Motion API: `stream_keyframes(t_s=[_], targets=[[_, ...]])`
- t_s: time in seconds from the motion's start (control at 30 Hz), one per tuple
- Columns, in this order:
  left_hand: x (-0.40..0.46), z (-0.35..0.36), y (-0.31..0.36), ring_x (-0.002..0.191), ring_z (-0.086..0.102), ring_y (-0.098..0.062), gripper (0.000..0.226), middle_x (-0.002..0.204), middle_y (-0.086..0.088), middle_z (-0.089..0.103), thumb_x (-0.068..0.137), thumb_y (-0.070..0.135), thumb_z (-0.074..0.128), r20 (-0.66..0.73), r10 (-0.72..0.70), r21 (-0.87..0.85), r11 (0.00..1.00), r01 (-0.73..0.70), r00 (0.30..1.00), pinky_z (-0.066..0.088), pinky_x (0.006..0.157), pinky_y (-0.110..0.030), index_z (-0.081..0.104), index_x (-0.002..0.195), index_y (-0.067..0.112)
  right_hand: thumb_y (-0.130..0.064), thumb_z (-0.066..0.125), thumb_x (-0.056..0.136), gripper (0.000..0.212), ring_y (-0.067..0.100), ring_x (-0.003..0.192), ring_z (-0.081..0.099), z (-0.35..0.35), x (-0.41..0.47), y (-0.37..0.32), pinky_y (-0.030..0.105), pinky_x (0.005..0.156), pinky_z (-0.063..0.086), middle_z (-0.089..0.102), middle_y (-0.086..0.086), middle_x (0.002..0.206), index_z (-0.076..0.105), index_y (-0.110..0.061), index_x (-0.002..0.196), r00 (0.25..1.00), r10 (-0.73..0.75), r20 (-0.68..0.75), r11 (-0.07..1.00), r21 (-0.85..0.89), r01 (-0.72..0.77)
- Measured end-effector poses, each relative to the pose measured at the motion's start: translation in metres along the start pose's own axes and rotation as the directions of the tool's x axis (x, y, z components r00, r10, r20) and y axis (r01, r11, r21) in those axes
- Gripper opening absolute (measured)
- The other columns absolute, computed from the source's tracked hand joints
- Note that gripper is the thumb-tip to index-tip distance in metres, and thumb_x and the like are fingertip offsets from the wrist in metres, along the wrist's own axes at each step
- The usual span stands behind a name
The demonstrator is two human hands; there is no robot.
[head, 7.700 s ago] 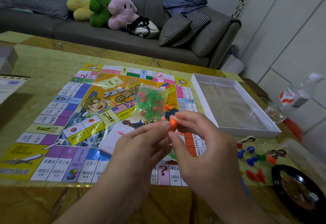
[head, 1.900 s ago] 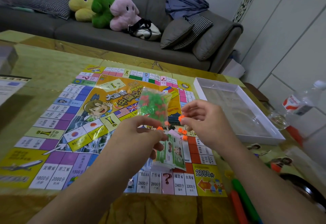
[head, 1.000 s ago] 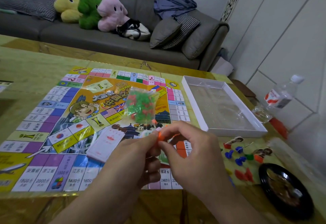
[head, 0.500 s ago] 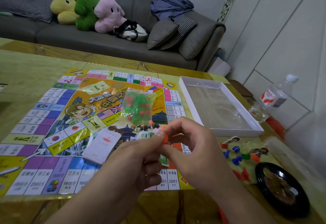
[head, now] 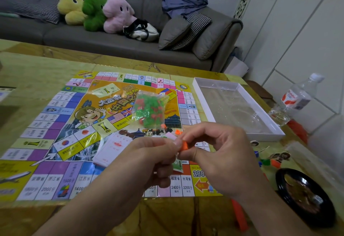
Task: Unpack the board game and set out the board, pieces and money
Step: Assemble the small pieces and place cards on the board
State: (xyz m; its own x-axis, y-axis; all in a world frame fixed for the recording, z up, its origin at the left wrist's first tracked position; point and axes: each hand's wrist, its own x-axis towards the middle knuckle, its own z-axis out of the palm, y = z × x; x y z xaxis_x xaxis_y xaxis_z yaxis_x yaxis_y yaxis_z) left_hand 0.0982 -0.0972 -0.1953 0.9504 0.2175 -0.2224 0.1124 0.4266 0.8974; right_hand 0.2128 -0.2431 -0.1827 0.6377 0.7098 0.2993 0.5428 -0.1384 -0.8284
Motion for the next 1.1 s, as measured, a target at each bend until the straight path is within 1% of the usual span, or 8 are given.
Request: stream_keyframes(t_s=[0.27,0.47,0.6,0.7,0.77,0.9,1.03,1.1], targets=[[-0.001,0.003,-0.001,0.051,0.036,-0.016,0.019,0.064,-0.002,0.039,0.092,0.023,0.069,-0.083,0.068,-0.036,0.997,-0.071,0.994,0.039,0.044,-0.024,0.071,0.080,0.008,-0.012,0.080,0.090,0.025,0.013,0.109,0.070,0.007,-0.003,-0.004,0.024,0.080,0.060,0.074,-0.017,0.108,0.082,-0.027,0.111,0.987,-0.148,-0.056,0.982,-0.130,0.139],[0.001,0.002,0.000,0.053,0.040,-0.019,0.022,0.068,-0.008,0.043,0.097,0.014,0.059,-0.057,0.109,-0.107,0.988,-0.114,0.992,0.039,0.047,-0.030,0.074,0.093,-0.001,-0.014,0.081,0.090,0.019,0.018,0.093,0.076,0.004,-0.005,-0.007,0.035,0.076,0.064,0.078,-0.010,0.097,0.079,-0.031,0.101,0.984,-0.016,-0.177,1.000,0.009,0.018],[0.002,0.000,0.002,0.055,0.038,-0.021,0.018,0.068,-0.010,0.042,0.091,0.004,0.064,-0.012,0.178,-0.017,0.984,-0.178,0.984,0.037,0.048,-0.030,0.075,0.105,0.003,-0.022,0.082,0.079,0.011,0.020,0.091,0.077,-0.001,-0.004,-0.016,0.030,0.068,0.063,0.080,-0.006,0.092,0.083,-0.029,0.088,0.991,0.061,-0.119,0.987,0.154,-0.043],[0.002,-0.001,0.001,0.055,0.038,-0.020,0.031,0.066,-0.008,0.041,0.078,0.015,0.060,0.011,0.186,-0.001,0.983,-0.186,0.983,0.035,0.051,-0.030,0.073,0.105,0.009,-0.013,0.084,0.078,0.014,0.022,0.077,0.076,0.001,-0.004,-0.018,0.027,0.063,0.060,0.080,0.001,0.087,0.084,-0.023,0.088,0.993,0.082,-0.087,0.975,0.214,-0.062],[0.001,-0.002,-0.001,0.058,0.037,-0.020,0.029,0.067,-0.007,0.040,0.080,0.019,0.059,0.022,0.204,0.028,0.978,-0.204,0.979,0.033,0.054,-0.032,0.073,0.104,0.013,-0.004,0.085,0.079,0.017,0.022,0.067,0.074,0.003,-0.004,-0.017,0.027,0.062,0.060,0.080,0.004,0.083,0.083,-0.018,0.089,0.993,0.090,-0.081,0.971,0.226,-0.070],[0.002,-0.003,-0.004,0.060,0.034,-0.019,0.026,0.069,-0.006,0.037,0.085,0.020,0.057,-0.006,0.263,0.117,0.958,-0.260,0.965,0.031,0.057,-0.037,0.071,0.107,0.021,0.001,0.085,0.077,0.017,0.025,0.070,0.077,0.005,-0.004,-0.017,0.030,0.063,0.062,0.080,0.005,0.081,0.082,-0.013,0.087,0.991,0.123,-0.050,0.963,0.247,-0.107],[0.001,-0.003,-0.005,0.060,0.039,-0.013,0.023,0.066,0.004,0.042,0.100,0.019,0.051,-0.013,0.306,0.339,0.897,-0.284,0.952,0.036,0.062,-0.035,0.067,0.108,0.033,0.004,0.085,0.075,0.020,0.024,0.067,0.077,0.006,-0.004,-0.017,0.029,0.063,0.062,0.079,0.005,0.078,0.082,-0.014,0.084,0.989,0.127,-0.070,0.963,0.247,-0.106],[0.000,-0.003,-0.004,0.060,0.040,-0.011,0.026,0.064,0.009,0.044,0.092,0.026,0.048,-0.009,0.321,0.377,0.878,-0.294,0.947,0.036,0.062,-0.036,0.065,0.108,0.036,0.006,0.085,0.076,0.022,0.024,0.066,0.077,0.005,-0.004,-0.017,0.029,0.064,0.062,0.079,0.004,0.078,0.082,-0.014,0.084,0.990,0.121,-0.072,0.965,0.242,-0.101]])
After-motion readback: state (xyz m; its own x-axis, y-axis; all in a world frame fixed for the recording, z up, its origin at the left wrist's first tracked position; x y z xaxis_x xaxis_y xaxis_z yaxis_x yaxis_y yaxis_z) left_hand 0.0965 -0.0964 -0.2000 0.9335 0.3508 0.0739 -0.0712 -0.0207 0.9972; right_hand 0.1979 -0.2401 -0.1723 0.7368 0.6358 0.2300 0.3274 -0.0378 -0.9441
